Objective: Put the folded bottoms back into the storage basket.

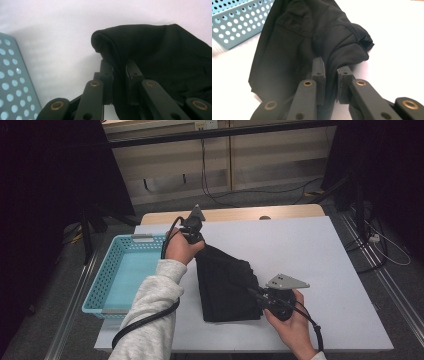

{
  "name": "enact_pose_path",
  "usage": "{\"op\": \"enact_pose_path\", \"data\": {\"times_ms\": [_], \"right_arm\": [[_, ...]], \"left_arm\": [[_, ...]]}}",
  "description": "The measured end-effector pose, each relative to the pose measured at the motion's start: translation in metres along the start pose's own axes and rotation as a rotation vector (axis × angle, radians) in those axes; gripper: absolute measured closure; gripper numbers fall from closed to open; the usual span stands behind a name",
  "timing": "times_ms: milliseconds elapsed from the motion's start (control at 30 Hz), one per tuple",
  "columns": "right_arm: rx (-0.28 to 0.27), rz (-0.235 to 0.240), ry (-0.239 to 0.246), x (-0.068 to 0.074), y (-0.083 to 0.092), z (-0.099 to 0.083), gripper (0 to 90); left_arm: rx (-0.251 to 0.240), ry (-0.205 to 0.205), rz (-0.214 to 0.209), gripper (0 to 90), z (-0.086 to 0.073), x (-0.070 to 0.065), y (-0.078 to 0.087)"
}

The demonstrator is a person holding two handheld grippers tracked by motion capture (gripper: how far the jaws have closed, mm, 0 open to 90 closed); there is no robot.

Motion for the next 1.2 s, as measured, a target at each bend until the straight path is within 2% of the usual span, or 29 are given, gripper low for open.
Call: {"op": "enact_pose_path", "data": {"times_ms": [233,433,633,667,1033,1200], "right_arm": [[-0.021,0.004,0.006,0.004,0.002,0.007,80.6],[-0.03,0.012,0.017,0.007,0.0,0.009,80.6],[-0.061,0.018,0.017,0.011,0.004,0.018,80.6],[-0.067,0.019,0.019,0.012,0.004,0.019,80.6],[-0.088,0.036,0.035,0.022,0.0,0.03,80.6],[-0.096,0.029,0.057,0.023,0.0,0.034,80.6]], "left_arm": [[0.036,0.012,0.003,79.8,0.003,0.004,0.009],[0.032,0.015,0.009,79.8,0.005,0.007,0.022],[0.022,0.018,0.017,79.9,0.006,0.008,0.034],[0.033,0.02,0.019,79.9,0.006,0.01,0.036],[0.032,0.035,0.034,79.9,0.006,0.018,0.051],[0.029,0.037,0.037,79.9,0.006,0.021,0.056]]}}
Point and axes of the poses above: each handheld gripper's, and its own axes: y roughly backward along the jaws, z roughly out of its top, x roughly to its left, the point moved 4 cm from there along -y, roughly forward along the jaws, and after that the axes turned 1 degree about x, right-handed, at the moved point
